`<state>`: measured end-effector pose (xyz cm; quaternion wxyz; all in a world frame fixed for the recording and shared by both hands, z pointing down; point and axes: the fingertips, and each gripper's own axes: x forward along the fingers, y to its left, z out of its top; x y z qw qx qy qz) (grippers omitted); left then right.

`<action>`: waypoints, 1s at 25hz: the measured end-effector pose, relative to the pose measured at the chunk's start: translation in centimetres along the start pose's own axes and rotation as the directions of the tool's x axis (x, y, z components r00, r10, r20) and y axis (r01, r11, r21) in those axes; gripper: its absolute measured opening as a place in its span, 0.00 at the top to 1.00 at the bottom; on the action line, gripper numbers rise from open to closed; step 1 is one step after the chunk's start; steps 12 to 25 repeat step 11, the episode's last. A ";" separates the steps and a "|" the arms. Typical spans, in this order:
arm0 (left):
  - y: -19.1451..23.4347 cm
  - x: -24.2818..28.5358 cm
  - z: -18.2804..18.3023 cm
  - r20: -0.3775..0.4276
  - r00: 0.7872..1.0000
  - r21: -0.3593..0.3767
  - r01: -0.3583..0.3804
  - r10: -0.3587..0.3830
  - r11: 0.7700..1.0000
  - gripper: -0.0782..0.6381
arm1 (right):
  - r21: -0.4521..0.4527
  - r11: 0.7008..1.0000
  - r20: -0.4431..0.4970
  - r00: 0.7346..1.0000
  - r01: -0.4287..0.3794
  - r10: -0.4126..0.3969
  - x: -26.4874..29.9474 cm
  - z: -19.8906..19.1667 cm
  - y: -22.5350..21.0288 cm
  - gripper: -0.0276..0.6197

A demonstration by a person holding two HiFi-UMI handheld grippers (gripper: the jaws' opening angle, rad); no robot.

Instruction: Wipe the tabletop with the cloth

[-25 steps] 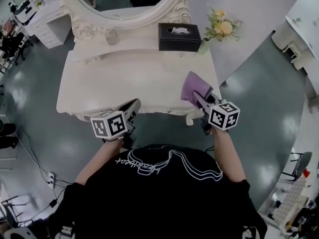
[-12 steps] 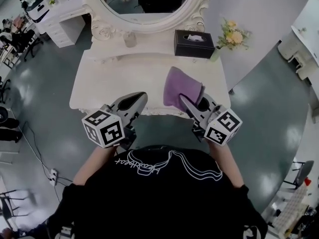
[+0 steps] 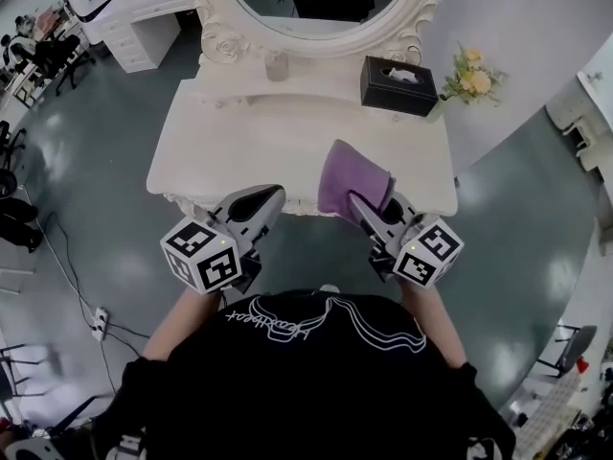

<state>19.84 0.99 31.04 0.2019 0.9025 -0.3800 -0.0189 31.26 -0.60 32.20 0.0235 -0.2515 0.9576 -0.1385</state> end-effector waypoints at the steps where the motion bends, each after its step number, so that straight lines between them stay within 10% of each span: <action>1: 0.3 -0.2 -0.4 -0.002 1.000 -0.011 -0.002 0.002 1.000 0.89 | 0.001 1.000 -0.005 1.000 0.003 -0.003 0.1 -0.3 0.1 0.88; 25: 2.2 -1.7 -1.4 -0.001 1.000 -0.056 -0.022 0.022 0.998 0.89 | 0.026 1.000 -0.021 1.000 0.014 -0.014 1.5 -1.8 1.2 0.88</action>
